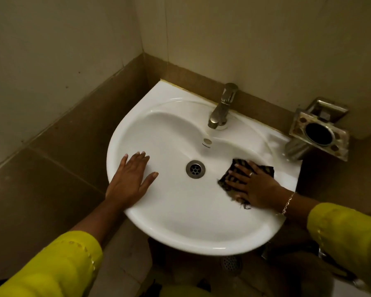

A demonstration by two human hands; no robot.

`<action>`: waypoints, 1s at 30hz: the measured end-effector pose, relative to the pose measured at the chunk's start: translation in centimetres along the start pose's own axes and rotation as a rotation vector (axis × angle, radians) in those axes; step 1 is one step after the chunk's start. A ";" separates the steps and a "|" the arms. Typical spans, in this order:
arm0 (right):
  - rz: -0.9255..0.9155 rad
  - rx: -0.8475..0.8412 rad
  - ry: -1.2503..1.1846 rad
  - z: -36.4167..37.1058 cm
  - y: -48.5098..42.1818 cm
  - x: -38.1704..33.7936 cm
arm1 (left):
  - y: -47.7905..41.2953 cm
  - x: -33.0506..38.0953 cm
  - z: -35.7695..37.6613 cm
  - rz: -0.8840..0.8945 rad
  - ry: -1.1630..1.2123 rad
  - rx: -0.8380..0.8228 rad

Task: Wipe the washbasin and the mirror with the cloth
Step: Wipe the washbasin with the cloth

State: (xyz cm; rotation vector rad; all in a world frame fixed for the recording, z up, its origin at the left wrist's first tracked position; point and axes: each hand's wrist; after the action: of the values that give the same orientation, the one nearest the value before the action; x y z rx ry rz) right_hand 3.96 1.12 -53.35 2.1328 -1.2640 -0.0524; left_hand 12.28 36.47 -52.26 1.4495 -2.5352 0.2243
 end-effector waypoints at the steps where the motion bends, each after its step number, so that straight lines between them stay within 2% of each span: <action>1: -0.016 -0.015 0.057 0.4 -0.5 0.8 | 0.0 0.0 0.0 0.000 0.002 -0.001; 6: -0.124 0.010 0.433 -1.8 -3.8 3.5 | 0.2 0.0 -0.1 0.009 -0.003 -0.009; 11: -0.080 0.253 0.667 -4.0 -7.1 4.2 | 0.1 0.1 -0.1 0.006 0.012 -0.012; 13: -0.090 0.361 0.669 -4.9 -8.2 4.1 | 0.1 0.1 -0.1 0.009 0.011 -0.008; 16: -0.063 0.341 0.712 -5.8 -9.7 3.2 | 0.2 0.2 -0.1 0.009 0.006 -0.012; 22: -0.025 0.361 0.691 -4.6 -9.2 2.4 | 0.2 0.1 0.0 0.004 -0.018 -0.034; 23: -0.001 0.364 0.634 -4.5 -8.5 2.5 | 0.2 0.1 0.0 0.004 -0.021 -0.037; 27: -0.133 0.326 0.397 -1.3 -6.3 2.2 | 0.2 0.2 0.1 -0.001 -0.026 -0.033; 30: -0.076 0.207 0.135 -0.4 -4.9 0.6 | 0.2 0.2 0.0 0.000 -0.026 -0.036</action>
State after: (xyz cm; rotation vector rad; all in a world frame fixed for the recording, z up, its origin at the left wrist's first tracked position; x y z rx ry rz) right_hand 8.17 2.46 -55.60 2.3171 -1.1518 0.1957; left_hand 12.00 36.35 -52.24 1.4487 -2.5459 0.1604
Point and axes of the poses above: each hand's wrist, its own y-axis away from the middle knuckle, its own z-axis out of the palm, x = y × z, and after that the axes turned 1 degree about y, right-handed
